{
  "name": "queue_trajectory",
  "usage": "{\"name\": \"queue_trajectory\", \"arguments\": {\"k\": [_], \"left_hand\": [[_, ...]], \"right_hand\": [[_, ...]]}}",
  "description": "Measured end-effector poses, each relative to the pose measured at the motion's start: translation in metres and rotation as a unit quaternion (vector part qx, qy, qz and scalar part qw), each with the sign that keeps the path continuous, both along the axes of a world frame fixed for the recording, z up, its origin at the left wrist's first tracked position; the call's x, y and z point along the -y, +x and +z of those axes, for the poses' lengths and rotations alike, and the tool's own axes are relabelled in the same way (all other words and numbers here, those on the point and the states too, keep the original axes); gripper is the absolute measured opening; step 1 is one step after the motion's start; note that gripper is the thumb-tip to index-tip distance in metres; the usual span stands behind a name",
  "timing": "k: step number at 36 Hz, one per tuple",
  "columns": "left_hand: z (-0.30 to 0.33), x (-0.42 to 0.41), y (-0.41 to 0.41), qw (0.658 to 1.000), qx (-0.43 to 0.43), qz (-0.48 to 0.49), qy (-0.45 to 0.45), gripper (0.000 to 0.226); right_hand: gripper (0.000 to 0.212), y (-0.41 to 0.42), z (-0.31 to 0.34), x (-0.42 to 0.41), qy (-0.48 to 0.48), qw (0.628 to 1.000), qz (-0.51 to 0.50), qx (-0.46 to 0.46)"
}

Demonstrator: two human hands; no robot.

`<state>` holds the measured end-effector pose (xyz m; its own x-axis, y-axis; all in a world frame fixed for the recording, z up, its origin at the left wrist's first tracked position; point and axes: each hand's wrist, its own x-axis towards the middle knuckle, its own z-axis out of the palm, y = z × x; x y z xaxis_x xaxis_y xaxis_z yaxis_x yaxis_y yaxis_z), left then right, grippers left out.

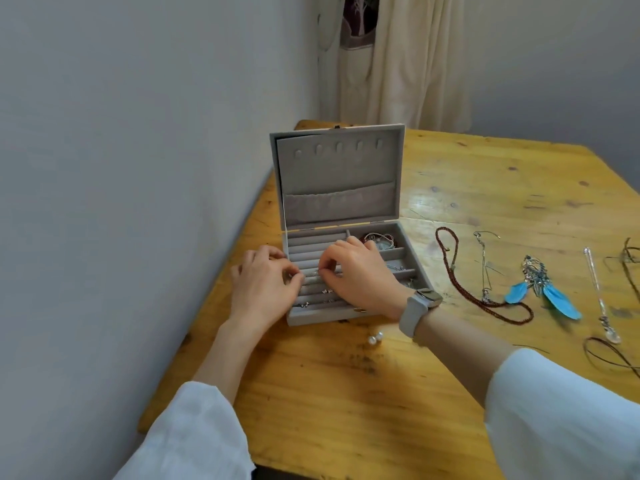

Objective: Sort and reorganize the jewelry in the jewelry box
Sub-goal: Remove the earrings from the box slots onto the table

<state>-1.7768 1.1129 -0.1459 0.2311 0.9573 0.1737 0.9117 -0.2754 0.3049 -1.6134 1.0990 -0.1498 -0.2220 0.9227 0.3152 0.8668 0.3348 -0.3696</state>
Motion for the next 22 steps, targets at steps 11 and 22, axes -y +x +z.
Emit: {"name": "queue_trajectory", "arguments": {"k": [11, 22], "left_hand": [[0.008, 0.022, 0.012, 0.976, 0.196, 0.0, 0.094, 0.009], [0.0, 0.123, 0.012, 0.91, 0.355, -0.084, -0.195, 0.009]], "right_hand": [[0.002, 0.035, 0.027, 0.054, -0.014, 0.998, 0.016, -0.064], [0.006, 0.051, 0.031, 0.125, -0.269, 0.95, 0.157, -0.026]]}}
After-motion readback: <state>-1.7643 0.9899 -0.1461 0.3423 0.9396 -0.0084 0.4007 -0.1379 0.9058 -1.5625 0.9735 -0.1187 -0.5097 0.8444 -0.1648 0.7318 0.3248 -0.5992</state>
